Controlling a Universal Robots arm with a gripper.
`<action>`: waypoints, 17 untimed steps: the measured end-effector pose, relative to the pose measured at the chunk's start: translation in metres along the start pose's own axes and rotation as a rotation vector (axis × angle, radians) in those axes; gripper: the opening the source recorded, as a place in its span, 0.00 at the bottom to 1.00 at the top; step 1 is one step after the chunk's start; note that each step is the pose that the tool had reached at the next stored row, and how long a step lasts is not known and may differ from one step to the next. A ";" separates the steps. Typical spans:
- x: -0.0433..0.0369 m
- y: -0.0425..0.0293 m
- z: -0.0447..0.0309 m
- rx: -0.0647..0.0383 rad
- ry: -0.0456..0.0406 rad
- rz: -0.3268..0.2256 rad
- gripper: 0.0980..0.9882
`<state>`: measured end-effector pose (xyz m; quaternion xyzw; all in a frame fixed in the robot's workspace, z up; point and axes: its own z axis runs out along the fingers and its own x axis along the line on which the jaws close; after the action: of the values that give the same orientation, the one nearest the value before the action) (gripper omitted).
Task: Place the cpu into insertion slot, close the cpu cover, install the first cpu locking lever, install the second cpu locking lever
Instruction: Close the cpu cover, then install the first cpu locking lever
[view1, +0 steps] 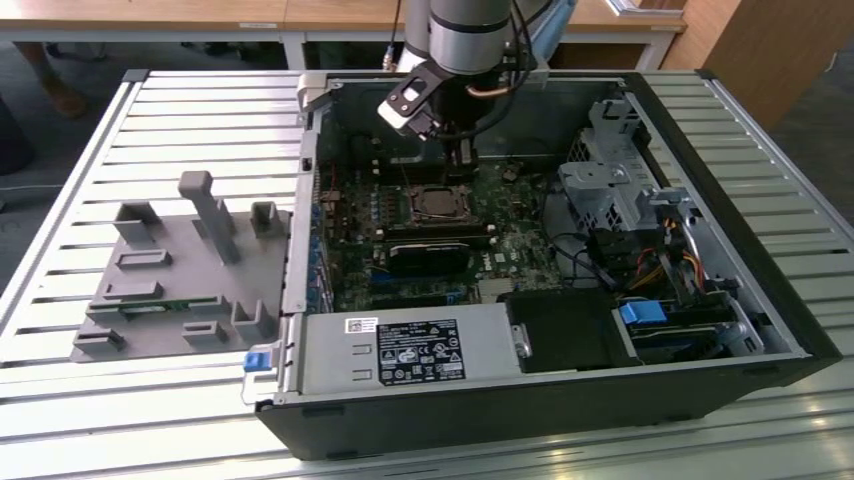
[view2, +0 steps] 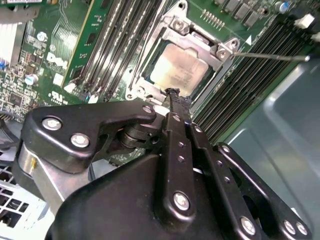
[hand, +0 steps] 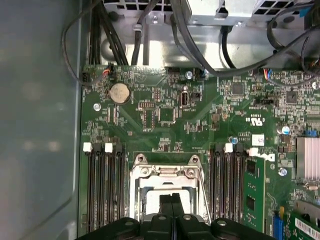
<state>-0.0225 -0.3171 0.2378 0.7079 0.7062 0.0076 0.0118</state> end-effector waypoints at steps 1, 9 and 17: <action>0.0000 -0.0016 0.0000 0.000 0.0000 0.000 0.01; -0.0001 -0.0073 -0.0011 0.000 -0.0002 0.000 0.01; -0.0001 -0.0070 -0.0128 0.000 0.0000 0.000 0.01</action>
<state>-0.0298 -0.3171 0.2505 0.7079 0.7061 0.0076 0.0118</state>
